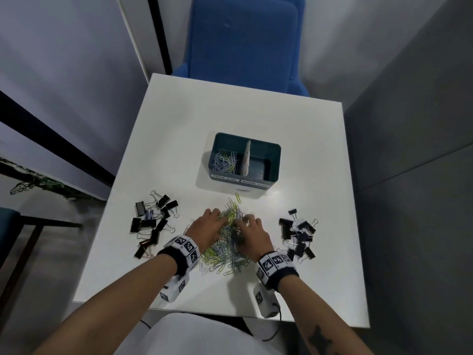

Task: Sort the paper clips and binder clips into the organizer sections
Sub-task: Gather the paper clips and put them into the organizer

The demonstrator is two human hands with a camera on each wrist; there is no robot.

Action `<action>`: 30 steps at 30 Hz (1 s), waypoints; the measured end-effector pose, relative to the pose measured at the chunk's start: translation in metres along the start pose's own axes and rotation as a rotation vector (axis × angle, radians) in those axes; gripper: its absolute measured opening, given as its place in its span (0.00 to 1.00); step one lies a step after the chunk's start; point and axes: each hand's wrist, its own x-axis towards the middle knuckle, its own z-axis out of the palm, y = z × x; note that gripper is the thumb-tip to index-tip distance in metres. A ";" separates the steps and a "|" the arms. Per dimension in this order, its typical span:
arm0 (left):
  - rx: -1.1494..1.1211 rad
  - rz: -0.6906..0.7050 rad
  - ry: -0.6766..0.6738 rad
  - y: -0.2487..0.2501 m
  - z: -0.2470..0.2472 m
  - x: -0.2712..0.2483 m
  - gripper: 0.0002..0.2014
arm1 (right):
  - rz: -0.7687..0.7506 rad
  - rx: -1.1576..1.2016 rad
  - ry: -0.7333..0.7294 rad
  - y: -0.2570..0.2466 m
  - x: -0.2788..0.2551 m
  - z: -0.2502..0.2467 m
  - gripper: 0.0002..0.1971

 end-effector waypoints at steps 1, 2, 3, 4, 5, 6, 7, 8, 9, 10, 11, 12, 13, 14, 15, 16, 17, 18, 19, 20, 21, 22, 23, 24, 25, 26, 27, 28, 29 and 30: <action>-0.016 -0.009 0.028 0.000 0.000 -0.001 0.30 | 0.012 0.017 0.010 -0.001 0.001 0.001 0.24; -0.046 -0.023 0.045 0.000 0.001 -0.002 0.29 | 0.032 0.033 0.014 -0.001 0.003 0.002 0.23; -0.085 -0.034 0.061 0.000 0.000 -0.003 0.26 | 0.049 0.052 0.018 -0.001 0.004 0.001 0.21; -0.128 -0.046 0.073 -0.001 -0.001 -0.004 0.23 | 0.062 0.073 0.023 -0.001 0.006 0.001 0.20; -0.163 -0.053 0.083 -0.002 -0.002 -0.004 0.19 | 0.068 0.101 0.032 -0.001 0.007 -0.002 0.19; -0.189 -0.060 0.092 -0.003 -0.005 -0.004 0.15 | 0.070 0.129 0.037 -0.001 0.007 -0.003 0.17; -0.214 -0.070 0.094 -0.005 -0.007 -0.003 0.11 | 0.067 0.153 0.038 -0.001 0.008 -0.006 0.16; -0.243 -0.085 0.094 -0.007 -0.009 -0.003 0.09 | 0.062 0.166 0.035 0.000 0.009 -0.008 0.15; -0.274 -0.102 0.100 -0.008 -0.011 -0.003 0.07 | 0.055 0.176 0.035 0.002 0.009 -0.010 0.14; -0.307 -0.120 0.111 -0.009 -0.012 -0.003 0.06 | 0.046 0.182 0.040 0.003 0.010 -0.011 0.13; -0.340 -0.136 0.122 -0.010 -0.015 -0.004 0.06 | 0.036 0.189 0.045 0.004 0.010 -0.013 0.12; -0.370 -0.147 0.134 -0.010 -0.018 -0.005 0.05 | 0.032 0.193 0.048 0.005 0.010 -0.013 0.11; -0.400 -0.151 0.151 -0.009 -0.021 -0.006 0.05 | 0.033 0.197 0.048 0.006 0.010 -0.014 0.10; -0.430 -0.150 0.171 -0.008 -0.025 -0.006 0.04 | 0.037 0.200 0.050 0.007 0.009 -0.016 0.09; -0.449 -0.145 0.193 -0.008 -0.030 -0.007 0.04 | 0.039 0.202 0.056 0.008 0.008 -0.018 0.08; -0.451 -0.139 0.219 -0.008 -0.035 -0.007 0.04 | 0.039 0.206 0.072 0.008 0.007 -0.019 0.07; -0.445 -0.134 0.243 -0.009 -0.040 -0.008 0.04 | 0.037 0.208 0.090 0.008 0.006 -0.022 0.05; -0.448 -0.126 0.264 -0.009 -0.047 -0.009 0.04 | 0.030 0.206 0.107 0.010 0.005 -0.022 0.04; -0.462 -0.119 0.283 -0.009 -0.054 -0.011 0.05 | 0.018 0.213 0.123 0.011 0.004 -0.023 0.04; -0.481 -0.114 0.300 -0.009 -0.061 -0.012 0.05 | 0.005 0.223 0.138 0.012 0.003 -0.025 0.06; -0.503 -0.112 0.316 -0.008 -0.071 -0.014 0.04 | -0.002 0.232 0.148 0.013 0.001 -0.027 0.07; -0.525 -0.109 0.333 -0.007 -0.081 -0.015 0.04 | -0.007 0.246 0.161 0.014 0.000 -0.030 0.08; -0.543 -0.103 0.354 -0.005 -0.091 -0.016 0.04 | -0.011 0.256 0.169 0.015 -0.002 -0.034 0.09; -0.556 -0.093 0.375 -0.004 -0.102 -0.017 0.04 | -0.016 0.265 0.177 0.016 -0.003 -0.037 0.09; -0.566 -0.084 0.394 -0.002 -0.114 -0.017 0.04 | -0.017 0.273 0.184 0.016 -0.004 -0.041 0.10; -0.568 -0.070 0.416 0.000 -0.126 -0.017 0.04 | -0.018 0.282 0.191 0.016 -0.005 -0.046 0.10; -0.567 -0.055 0.439 0.002 -0.139 -0.015 0.04 | -0.018 0.294 0.202 0.015 -0.006 -0.052 0.10; -0.570 -0.042 0.464 0.004 -0.151 -0.014 0.05 | -0.021 0.308 0.217 0.015 -0.007 -0.057 0.10; -0.573 -0.035 0.493 0.006 -0.164 -0.011 0.04 | -0.024 0.320 0.228 0.014 -0.008 -0.064 0.09; -0.571 -0.032 0.527 0.007 -0.176 -0.008 0.04 | -0.028 0.328 0.236 0.012 -0.009 -0.072 0.09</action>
